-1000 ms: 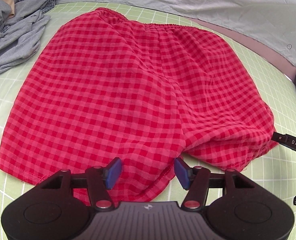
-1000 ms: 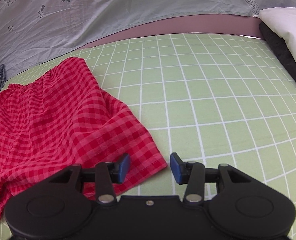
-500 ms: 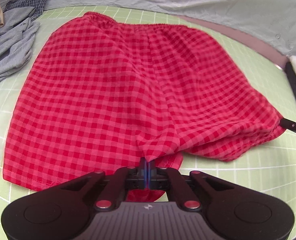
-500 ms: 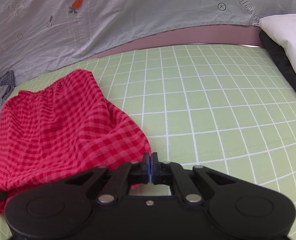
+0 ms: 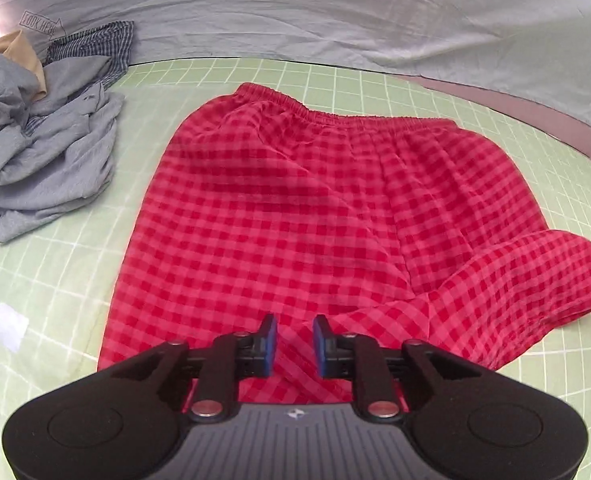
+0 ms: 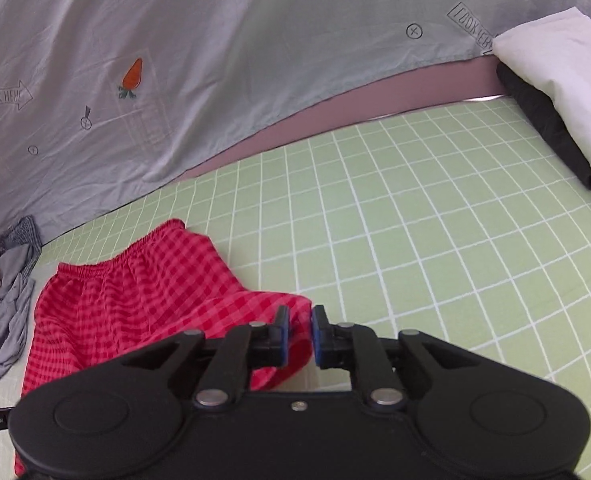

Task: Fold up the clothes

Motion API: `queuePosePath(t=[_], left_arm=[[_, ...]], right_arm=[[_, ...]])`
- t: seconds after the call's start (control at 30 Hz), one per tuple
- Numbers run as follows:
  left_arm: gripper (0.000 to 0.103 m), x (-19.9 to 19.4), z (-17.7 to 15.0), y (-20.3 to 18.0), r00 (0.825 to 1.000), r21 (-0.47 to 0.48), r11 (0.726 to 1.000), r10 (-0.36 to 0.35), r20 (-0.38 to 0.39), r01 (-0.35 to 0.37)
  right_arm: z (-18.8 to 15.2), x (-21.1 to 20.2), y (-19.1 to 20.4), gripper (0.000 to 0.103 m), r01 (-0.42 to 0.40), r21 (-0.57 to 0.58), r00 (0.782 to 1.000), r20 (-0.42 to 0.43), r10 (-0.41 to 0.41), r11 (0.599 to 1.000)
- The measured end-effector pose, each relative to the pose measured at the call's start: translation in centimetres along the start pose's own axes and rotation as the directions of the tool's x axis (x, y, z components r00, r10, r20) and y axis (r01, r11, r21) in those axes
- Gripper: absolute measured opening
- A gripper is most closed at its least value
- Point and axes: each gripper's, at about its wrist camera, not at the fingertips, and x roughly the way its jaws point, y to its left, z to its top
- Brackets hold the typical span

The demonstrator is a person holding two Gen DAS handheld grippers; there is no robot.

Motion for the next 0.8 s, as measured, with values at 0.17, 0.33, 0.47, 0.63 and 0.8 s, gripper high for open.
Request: queuePosePath(t=[0.17, 0.33, 0.47, 0.63, 0.8], left_arm=[[0.041, -0.5, -2.3, 2.2, 1.0, -0.089, 0.996, 0.02, -0.014, -0.021], [0.051, -1.0, -3.9, 4.7, 0.994, -0.139, 0.984, 0.109, -0.031, -0.112], [0.056, -1.4, -5.3, 6.2, 0.986, -0.142, 0.976, 0.157, -0.053, -0.163], [0.059, -1.5, -6.9, 7.9, 0.975, -0.159, 0.964, 0.203, -0.084, -0.215], [0.059, -1.6, -7.4, 9.4, 0.975, -0.208, 0.953, 0.209, -0.077, -0.22]], right_arm=[[-1.7, 1.1, 0.0, 0.029, 0.043, -0.028, 0.997, -0.057, -0.045, 0.999], [-2.3, 1.6, -1.1, 0.044, 0.084, 0.006, 0.994, -0.073, -0.083, 0.996], [-2.1, 2.4, -1.4, 0.049, 0.087, -0.003, 0.992, -0.089, -0.087, 0.996], [-2.4, 3.2, -1.3, 0.051, 0.071, 0.017, 0.991, -0.112, -0.069, 0.997], [-2.6, 3.6, -1.3, 0.051, 0.052, 0.045, 0.99, -0.131, -0.046, 0.998]])
